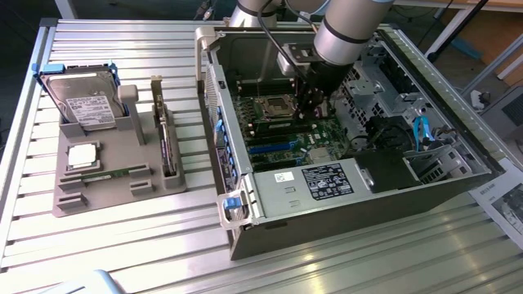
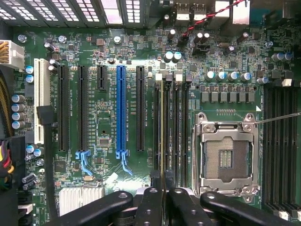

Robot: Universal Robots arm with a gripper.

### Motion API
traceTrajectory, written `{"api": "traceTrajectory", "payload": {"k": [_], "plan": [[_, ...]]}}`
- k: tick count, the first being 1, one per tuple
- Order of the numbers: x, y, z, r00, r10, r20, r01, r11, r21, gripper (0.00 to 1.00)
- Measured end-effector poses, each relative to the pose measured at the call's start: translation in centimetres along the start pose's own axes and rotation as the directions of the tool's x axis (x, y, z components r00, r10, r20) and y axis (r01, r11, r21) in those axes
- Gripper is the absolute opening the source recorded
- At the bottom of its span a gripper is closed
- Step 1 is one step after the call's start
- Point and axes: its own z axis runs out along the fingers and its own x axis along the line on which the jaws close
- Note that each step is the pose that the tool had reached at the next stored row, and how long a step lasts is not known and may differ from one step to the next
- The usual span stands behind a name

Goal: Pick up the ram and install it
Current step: 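Insert the ram into the slot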

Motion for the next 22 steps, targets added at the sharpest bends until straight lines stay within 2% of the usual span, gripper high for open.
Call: {"api": "traceTrajectory", "payload": {"k": [9,10,22], "plan": [[0.08,0.0,0.08,1.0,0.0,0.0,0.0,1.0,0.0001,0.12],[0.09,-0.01,0.43,1.0,0.0,0.0001,0.0,1.0,0.0001,0.12],[0.03,-0.01,0.44,1.0,0.0,0.0001,0.0,1.0,0.0001,0.12]]}}
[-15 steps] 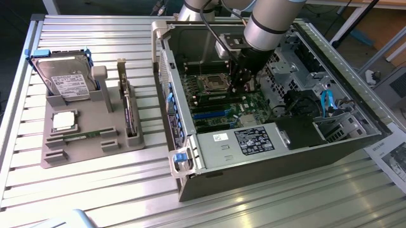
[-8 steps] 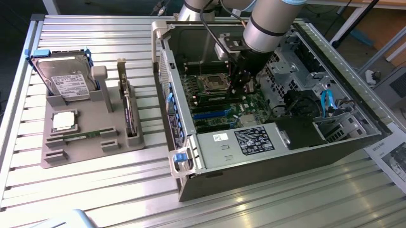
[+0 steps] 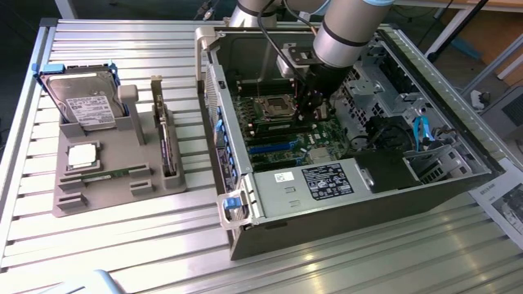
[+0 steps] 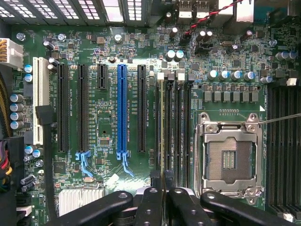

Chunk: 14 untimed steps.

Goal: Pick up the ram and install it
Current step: 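Insert the ram into the slot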

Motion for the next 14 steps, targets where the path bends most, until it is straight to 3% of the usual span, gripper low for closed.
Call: {"api": "traceTrajectory", "payload": {"k": [14], "plan": [[-0.02,0.01,0.15,1.0,0.006,0.0001,-0.006,1.0,0.0004,0.12]]}}
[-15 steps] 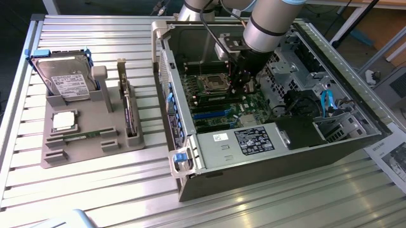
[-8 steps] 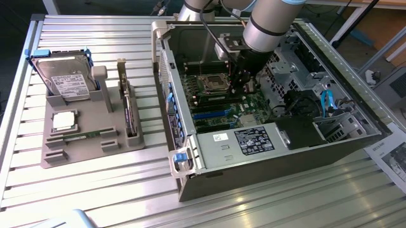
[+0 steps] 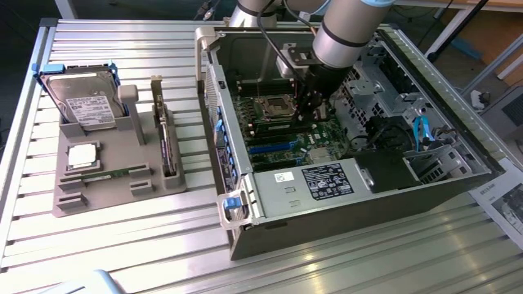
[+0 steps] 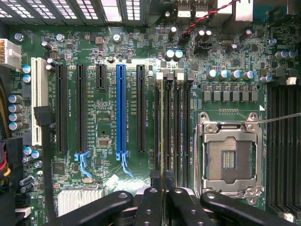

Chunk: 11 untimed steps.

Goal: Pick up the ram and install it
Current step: 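Insert the ram into the slot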

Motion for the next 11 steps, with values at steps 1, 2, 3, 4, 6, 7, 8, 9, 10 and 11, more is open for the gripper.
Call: {"api": "traceTrajectory", "payload": {"k": [1,2,3,4,6,7,8,9,10,11], "plan": [[0.0,0.0,0.03,1.0,0.0,0.0,0.0,1.0,0.0,0.12],[0.0,0.01,0.03,1.0,0.0,0.0,0.0,1.0,0.0001,0.12],[0.0,0.01,0.03,1.0,0.0,-0.0001,0.0,1.0,0.0,0.12],[0.0,0.01,0.04,1.0,0.0,0.0,0.0,1.0,0.0001,0.12],[0.01,0.0,0.11,1.0,0.0,-0.0001,0.0,1.0,0.0001,0.12],[0.01,0.0,0.12,1.0,0.0,0.0,0.0,1.0,0.0001,0.12],[0.01,0.0,0.13,1.0,0.0,-0.0001,0.0,1.0,0.0,0.12],[0.01,0.0,0.14,1.0,0.0,-0.0001,0.0,1.0,0.0,0.12],[0.01,0.0,0.15,1.0,0.0,-0.0001,0.0,1.0,0.0,0.12],[0.01,0.0,0.19,1.0,0.0,0.0,0.0,1.0,0.0001,0.12]]}}
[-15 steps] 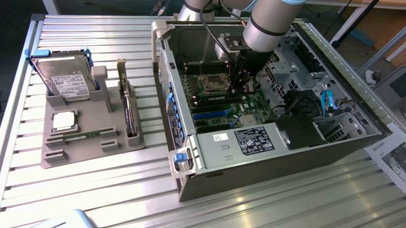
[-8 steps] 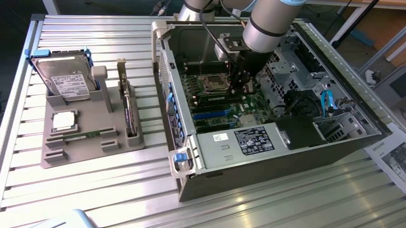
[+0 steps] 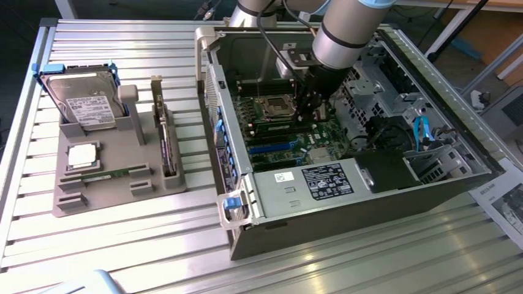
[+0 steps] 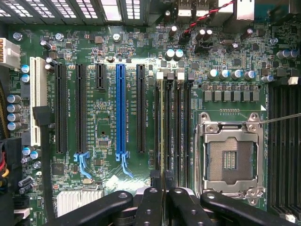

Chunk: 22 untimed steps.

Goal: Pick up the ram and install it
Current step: 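Insert the ram into the slot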

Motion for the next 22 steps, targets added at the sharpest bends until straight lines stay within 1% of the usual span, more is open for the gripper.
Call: {"api": "traceTrajectory", "payload": {"k": [16,22], "plan": [[0.03,-0.01,0.56,1.0,0.0,-0.0002,0.0,1.0,0.0012,0.12],[0.03,-0.01,0.57,1.0,0.0,0.0,0.0,1.0,0.0013,0.12]]}}
